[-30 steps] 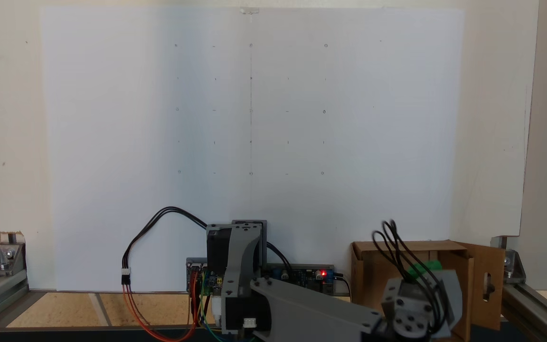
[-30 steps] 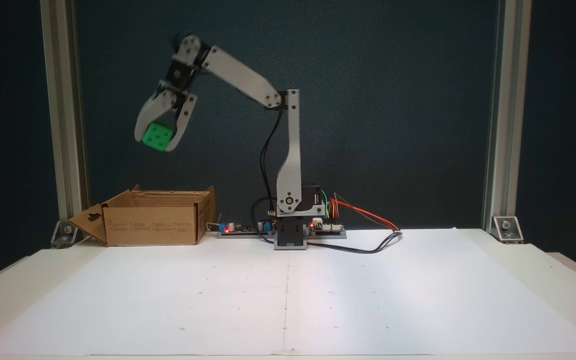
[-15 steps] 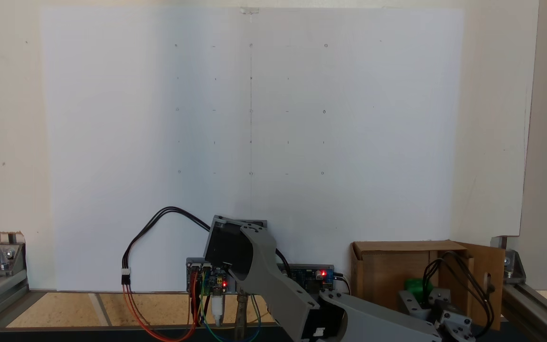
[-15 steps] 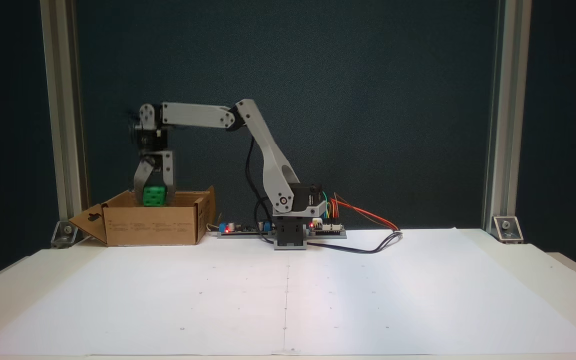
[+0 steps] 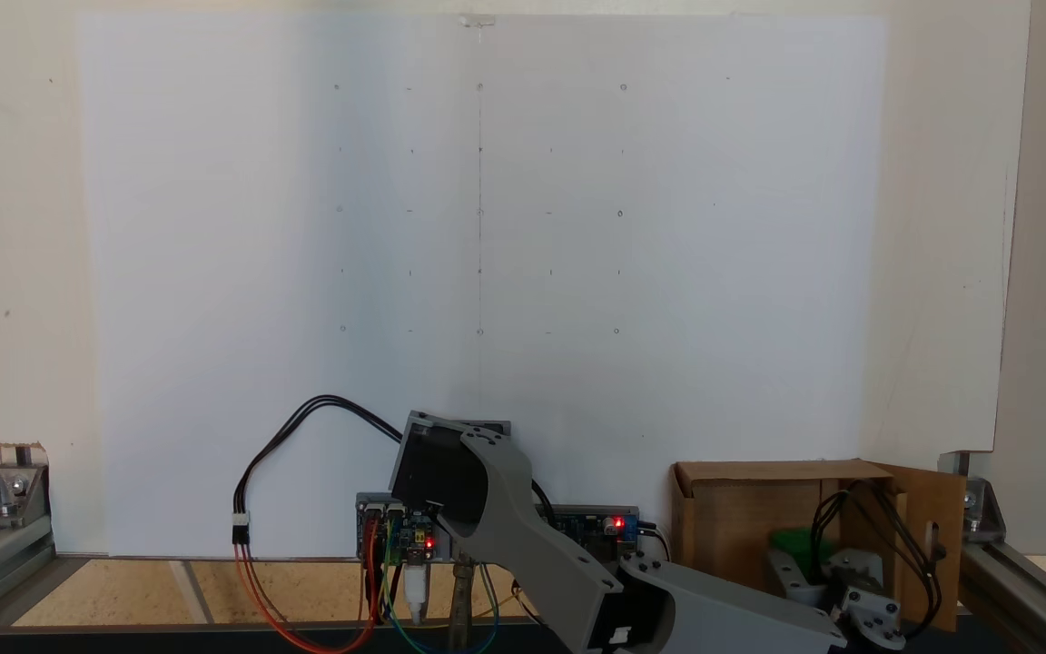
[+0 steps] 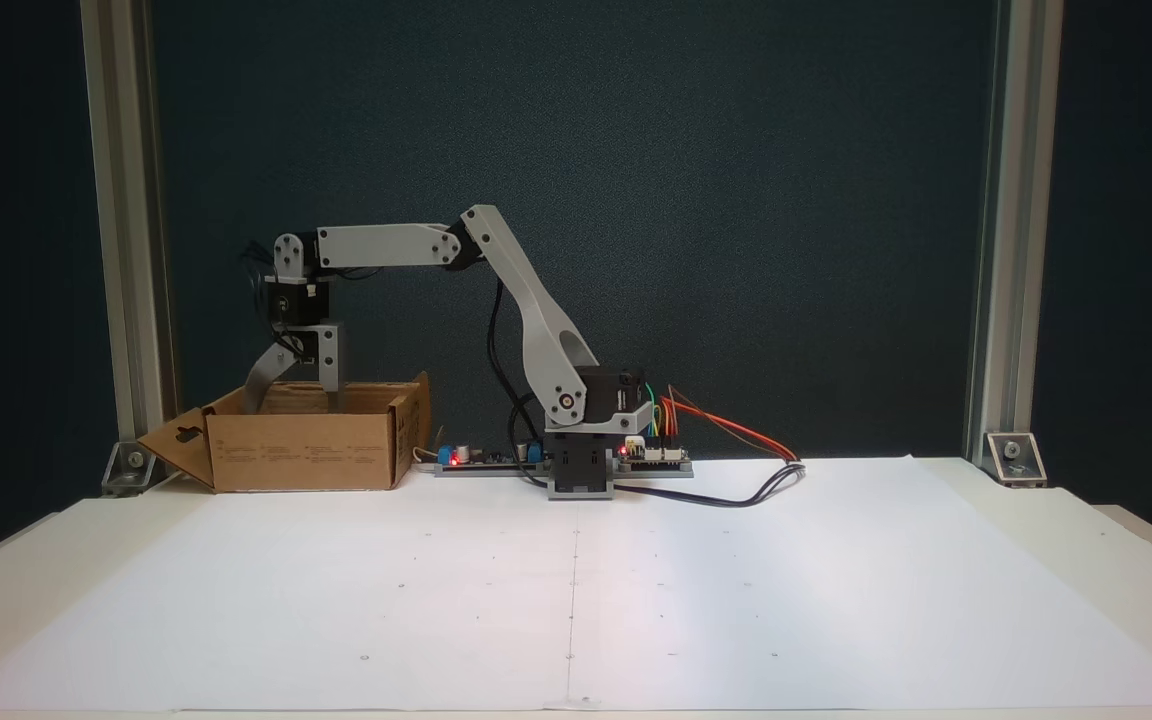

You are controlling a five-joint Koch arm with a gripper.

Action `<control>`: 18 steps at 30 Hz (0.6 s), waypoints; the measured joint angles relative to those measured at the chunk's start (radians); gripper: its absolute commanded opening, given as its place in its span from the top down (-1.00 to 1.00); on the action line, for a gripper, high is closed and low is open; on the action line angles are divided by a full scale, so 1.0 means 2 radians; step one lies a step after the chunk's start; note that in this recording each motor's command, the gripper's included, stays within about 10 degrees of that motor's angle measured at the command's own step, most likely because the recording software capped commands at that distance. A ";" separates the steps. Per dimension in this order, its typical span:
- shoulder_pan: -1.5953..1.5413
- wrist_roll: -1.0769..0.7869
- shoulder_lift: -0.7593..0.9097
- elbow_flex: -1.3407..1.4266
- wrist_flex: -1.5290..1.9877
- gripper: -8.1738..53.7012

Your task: Grasp a green dice and put it in the bin.

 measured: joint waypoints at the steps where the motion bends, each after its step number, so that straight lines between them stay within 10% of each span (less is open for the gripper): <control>1: -0.005 0.008 0.017 0.000 -0.005 -0.68; 18: -0.544 0.194 0.327 0.080 -0.081 -0.68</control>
